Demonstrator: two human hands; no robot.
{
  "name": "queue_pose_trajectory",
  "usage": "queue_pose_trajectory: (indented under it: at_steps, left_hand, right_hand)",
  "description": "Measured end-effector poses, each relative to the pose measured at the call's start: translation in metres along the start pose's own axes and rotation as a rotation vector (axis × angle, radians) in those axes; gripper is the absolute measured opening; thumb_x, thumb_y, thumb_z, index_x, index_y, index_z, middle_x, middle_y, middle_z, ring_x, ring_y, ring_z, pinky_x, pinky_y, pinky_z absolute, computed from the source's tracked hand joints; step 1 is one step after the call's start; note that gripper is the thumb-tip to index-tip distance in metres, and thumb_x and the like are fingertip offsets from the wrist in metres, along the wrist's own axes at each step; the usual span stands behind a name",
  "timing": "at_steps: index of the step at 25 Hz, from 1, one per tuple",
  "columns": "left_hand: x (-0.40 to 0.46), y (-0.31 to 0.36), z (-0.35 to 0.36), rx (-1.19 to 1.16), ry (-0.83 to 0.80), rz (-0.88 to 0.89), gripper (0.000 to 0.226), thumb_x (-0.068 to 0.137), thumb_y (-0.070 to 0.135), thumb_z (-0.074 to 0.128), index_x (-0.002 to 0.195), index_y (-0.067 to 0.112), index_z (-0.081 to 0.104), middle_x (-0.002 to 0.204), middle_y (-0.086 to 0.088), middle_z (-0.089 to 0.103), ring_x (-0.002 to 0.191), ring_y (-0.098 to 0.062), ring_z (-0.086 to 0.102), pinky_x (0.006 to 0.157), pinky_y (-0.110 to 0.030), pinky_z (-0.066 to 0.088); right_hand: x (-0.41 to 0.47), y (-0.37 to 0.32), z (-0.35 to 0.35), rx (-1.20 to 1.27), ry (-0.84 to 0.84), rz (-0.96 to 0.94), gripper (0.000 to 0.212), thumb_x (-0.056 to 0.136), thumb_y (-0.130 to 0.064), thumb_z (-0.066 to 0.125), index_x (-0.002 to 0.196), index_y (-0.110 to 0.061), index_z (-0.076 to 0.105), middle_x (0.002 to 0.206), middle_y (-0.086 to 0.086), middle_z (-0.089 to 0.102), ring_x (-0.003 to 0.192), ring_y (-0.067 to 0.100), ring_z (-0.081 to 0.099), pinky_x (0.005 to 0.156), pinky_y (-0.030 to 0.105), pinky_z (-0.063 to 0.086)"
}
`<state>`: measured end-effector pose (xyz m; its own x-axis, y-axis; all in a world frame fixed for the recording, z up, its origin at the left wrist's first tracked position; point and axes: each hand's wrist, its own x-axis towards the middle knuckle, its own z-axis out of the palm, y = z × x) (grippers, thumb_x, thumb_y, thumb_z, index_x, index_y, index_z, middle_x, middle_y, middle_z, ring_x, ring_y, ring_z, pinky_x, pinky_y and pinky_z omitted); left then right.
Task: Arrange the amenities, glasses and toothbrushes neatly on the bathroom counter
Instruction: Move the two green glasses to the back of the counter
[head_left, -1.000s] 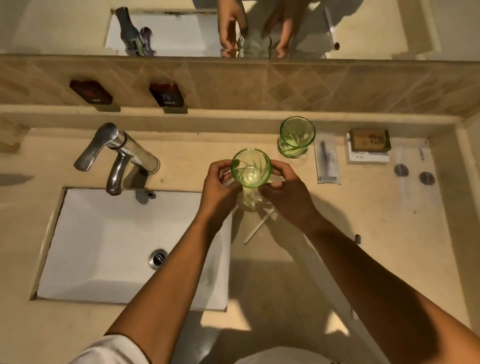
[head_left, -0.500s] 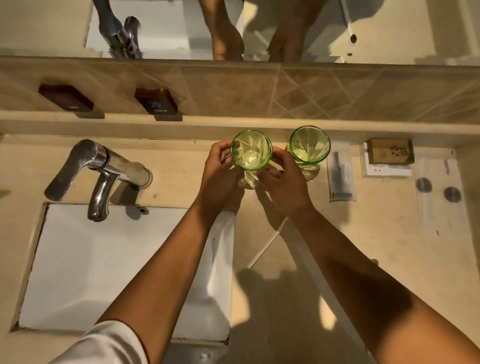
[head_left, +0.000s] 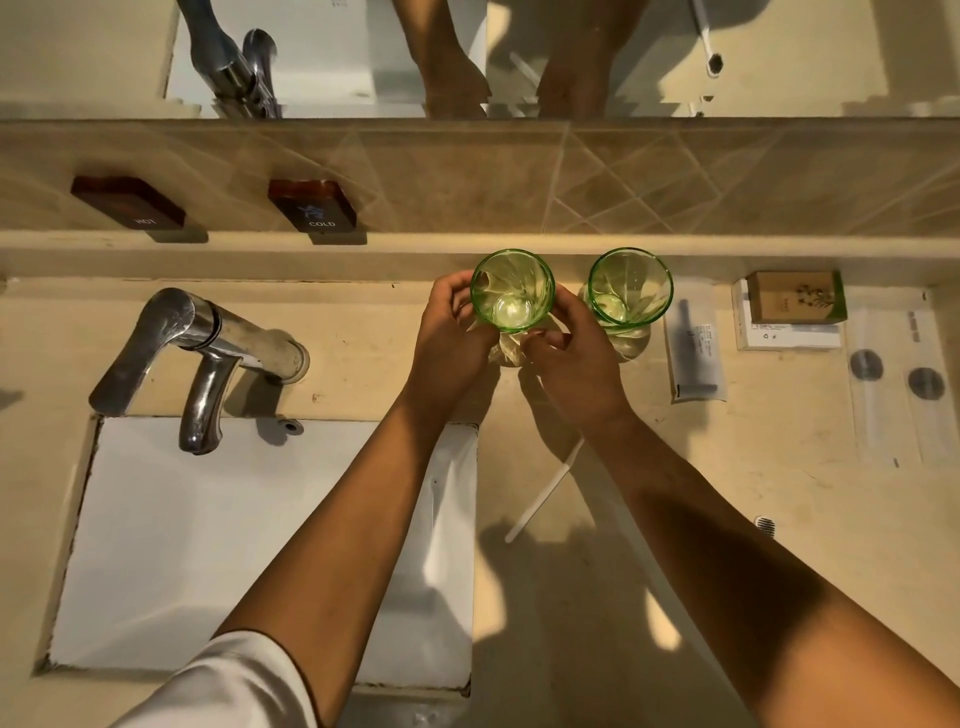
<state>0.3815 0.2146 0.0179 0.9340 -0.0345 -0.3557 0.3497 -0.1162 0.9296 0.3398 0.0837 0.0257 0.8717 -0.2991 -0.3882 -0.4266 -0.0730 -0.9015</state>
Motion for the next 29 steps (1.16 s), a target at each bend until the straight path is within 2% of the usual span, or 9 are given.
queue_pose_trajectory:
  at_steps: [2,4,7,10,14,16,19,24,29]
  left_hand:
    - [0.001,0.0,-0.001,0.009,-0.018,0.006,0.058,0.083,-0.001,0.073,0.136,0.003,0.049,0.131,-0.013,0.065,0.121,-0.026,0.066,0.105,-0.053,0.053]
    - [0.002,-0.001,0.0,0.026,-0.027,0.016,0.058,0.084,-0.001,0.074,0.136,0.003,0.049,0.132,-0.012,0.065,0.122,-0.026,0.065,0.105,-0.053,0.053]
    - [0.005,-0.002,0.001,0.051,-0.025,0.033,0.056,0.084,-0.002,0.074,0.135,0.003,0.05,0.131,-0.012,0.065,0.121,-0.025,0.066,0.104,-0.053,0.053]
    - [0.007,-0.002,0.001,0.062,-0.03,0.048,0.056,0.084,-0.001,0.075,0.134,0.003,0.05,0.13,-0.012,0.066,0.12,-0.023,0.066,0.104,-0.048,0.055]
    - [0.009,-0.003,0.0,0.07,-0.034,0.069,0.055,0.084,0.0,0.075,0.133,0.004,0.051,0.128,-0.011,0.066,0.118,-0.021,0.067,0.101,-0.039,0.058]
    - [0.009,-0.003,0.0,0.083,-0.036,0.078,0.055,0.084,-0.001,0.075,0.133,0.004,0.051,0.127,-0.009,0.067,0.118,-0.019,0.067,0.098,-0.032,0.059]
    - [0.009,-0.003,0.0,0.107,-0.031,0.089,0.053,0.084,0.0,0.076,0.132,0.006,0.052,0.118,0.002,0.069,0.111,-0.007,0.068,0.093,-0.024,0.058]
    - [0.007,-0.003,0.001,0.123,-0.033,0.104,0.056,0.086,-0.001,0.075,0.136,0.004,0.05,0.13,-0.008,0.066,0.121,-0.016,0.065,0.102,-0.033,0.056]
    - [0.006,-0.001,0.0,0.125,-0.043,0.093,0.054,0.088,0.001,0.073,0.137,0.005,0.05,0.13,-0.007,0.066,0.121,-0.018,0.065,0.101,-0.032,0.057]
  right_hand:
    - [0.001,0.0,-0.001,-0.005,-0.004,0.01,0.059,0.086,0.001,0.061,0.14,-0.022,0.051,0.095,-0.024,0.069,0.093,0.008,0.071,0.076,0.025,0.056]
    - [0.0,0.0,-0.001,-0.009,0.003,0.012,0.06,0.086,0.001,0.062,0.14,-0.022,0.051,0.091,-0.026,0.068,0.081,-0.008,0.067,0.067,0.009,0.051]
    - [-0.001,-0.003,-0.001,0.001,0.007,0.022,0.059,0.087,0.0,0.062,0.141,-0.021,0.051,0.093,-0.018,0.069,0.07,-0.014,0.063,0.058,0.001,0.043]
    - [-0.001,-0.007,-0.001,0.003,0.018,0.028,0.059,0.087,0.001,0.062,0.141,-0.021,0.05,0.099,-0.008,0.069,0.073,-0.015,0.061,0.057,0.0,0.041]
    - [-0.003,-0.01,0.0,0.004,0.023,0.014,0.06,0.087,0.004,0.06,0.142,-0.019,0.05,0.111,0.002,0.067,0.082,-0.005,0.06,0.06,-0.001,0.041]
    - [-0.003,-0.009,0.001,-0.012,0.018,-0.003,0.058,0.087,0.003,0.06,0.14,-0.019,0.052,0.108,0.002,0.068,0.08,-0.004,0.059,0.061,0.0,0.042]
    - [-0.001,-0.007,0.001,-0.048,0.003,-0.012,0.056,0.087,0.0,0.061,0.137,-0.022,0.055,0.099,-0.002,0.068,0.074,-0.006,0.059,0.061,0.002,0.042]
    - [0.002,-0.001,0.002,-0.069,-0.009,-0.021,0.053,0.084,-0.003,0.063,0.133,-0.024,0.057,0.099,-0.004,0.07,0.082,0.005,0.062,0.063,0.003,0.044]
    - [0.004,0.002,0.003,-0.058,-0.007,-0.041,0.046,0.086,-0.006,0.063,0.128,-0.025,0.061,0.094,-0.011,0.069,0.075,-0.009,0.061,0.063,0.003,0.043]
